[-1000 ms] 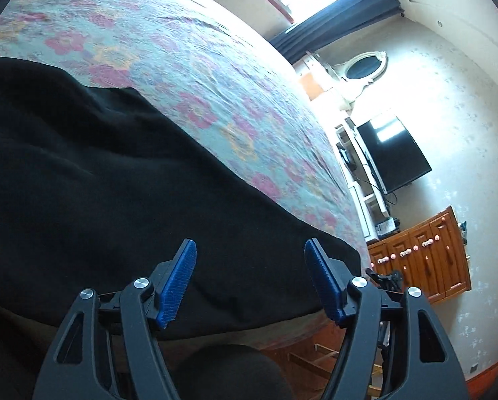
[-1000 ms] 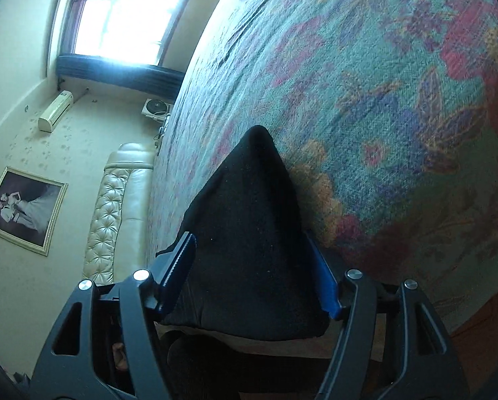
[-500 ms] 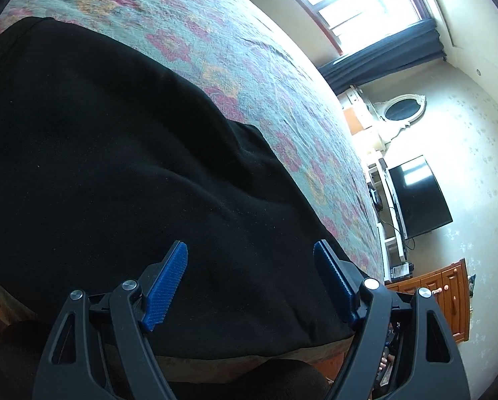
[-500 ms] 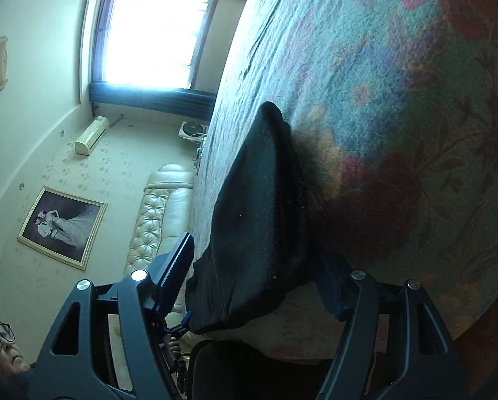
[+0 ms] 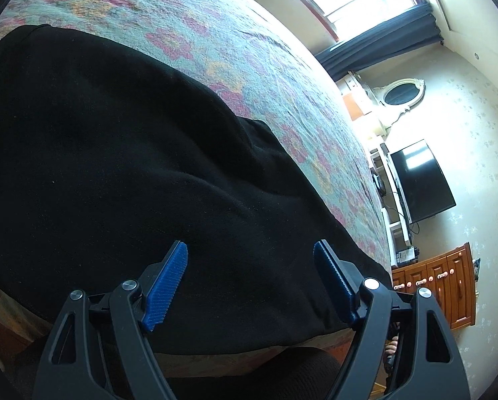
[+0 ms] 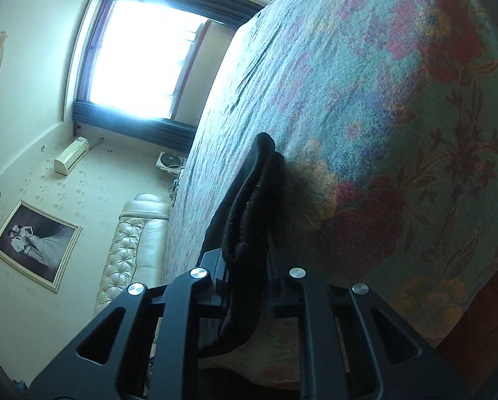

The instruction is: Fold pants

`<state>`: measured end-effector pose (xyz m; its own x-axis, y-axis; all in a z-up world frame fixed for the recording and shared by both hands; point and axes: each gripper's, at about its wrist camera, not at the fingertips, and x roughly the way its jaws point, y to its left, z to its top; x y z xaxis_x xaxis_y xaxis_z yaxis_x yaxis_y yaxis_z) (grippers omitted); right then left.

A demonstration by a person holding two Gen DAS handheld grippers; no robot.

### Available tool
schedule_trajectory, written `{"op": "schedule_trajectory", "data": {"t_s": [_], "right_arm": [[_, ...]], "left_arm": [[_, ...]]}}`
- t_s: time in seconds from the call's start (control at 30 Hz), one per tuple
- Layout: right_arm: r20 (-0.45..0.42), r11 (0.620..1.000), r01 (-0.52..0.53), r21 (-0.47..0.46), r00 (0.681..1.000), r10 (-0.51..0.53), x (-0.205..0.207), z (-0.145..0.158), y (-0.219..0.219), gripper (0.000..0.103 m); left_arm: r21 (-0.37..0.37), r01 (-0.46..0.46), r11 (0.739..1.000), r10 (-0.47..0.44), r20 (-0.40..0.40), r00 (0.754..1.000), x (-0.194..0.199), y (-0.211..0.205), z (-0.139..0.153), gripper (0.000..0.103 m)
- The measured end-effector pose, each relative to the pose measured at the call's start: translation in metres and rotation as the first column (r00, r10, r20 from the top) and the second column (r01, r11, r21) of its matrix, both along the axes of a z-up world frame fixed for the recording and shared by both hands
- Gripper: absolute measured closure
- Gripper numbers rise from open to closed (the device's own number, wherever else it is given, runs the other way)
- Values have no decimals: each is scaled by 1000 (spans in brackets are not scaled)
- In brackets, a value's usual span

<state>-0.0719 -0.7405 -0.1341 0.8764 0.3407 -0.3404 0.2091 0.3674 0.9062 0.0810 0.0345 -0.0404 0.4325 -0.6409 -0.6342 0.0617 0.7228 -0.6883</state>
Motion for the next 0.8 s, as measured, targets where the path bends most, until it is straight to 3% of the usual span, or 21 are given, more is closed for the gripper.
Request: {"op": "schedule_trajectory", "data": {"t_s": [0.23,0.37,0.47,0.6,0.8], "right_arm": [[33,985,-48,-168,998,55,28,86,54,88],[58,957,-114,-267,989,134,65,140,116,88],[42,917,-196,-346,974,224,93,163,177,88],[-61,819,-350,-455,930,363,134,162,281,88],[-258,654,-549,-521,831,492,162,121,416,88]], "left_arm": [[19,11,1000,-11,11,1000,2,20,2,26],[-4,20,1000,-20,15,1000,4,23,-1,26],[-43,13,999,-12,20,1000,4,27,-5,26],[-58,25,998,-23,22,999,4,28,-7,26],[-94,18,995,-18,-1,1000,6,34,-8,26]]}}
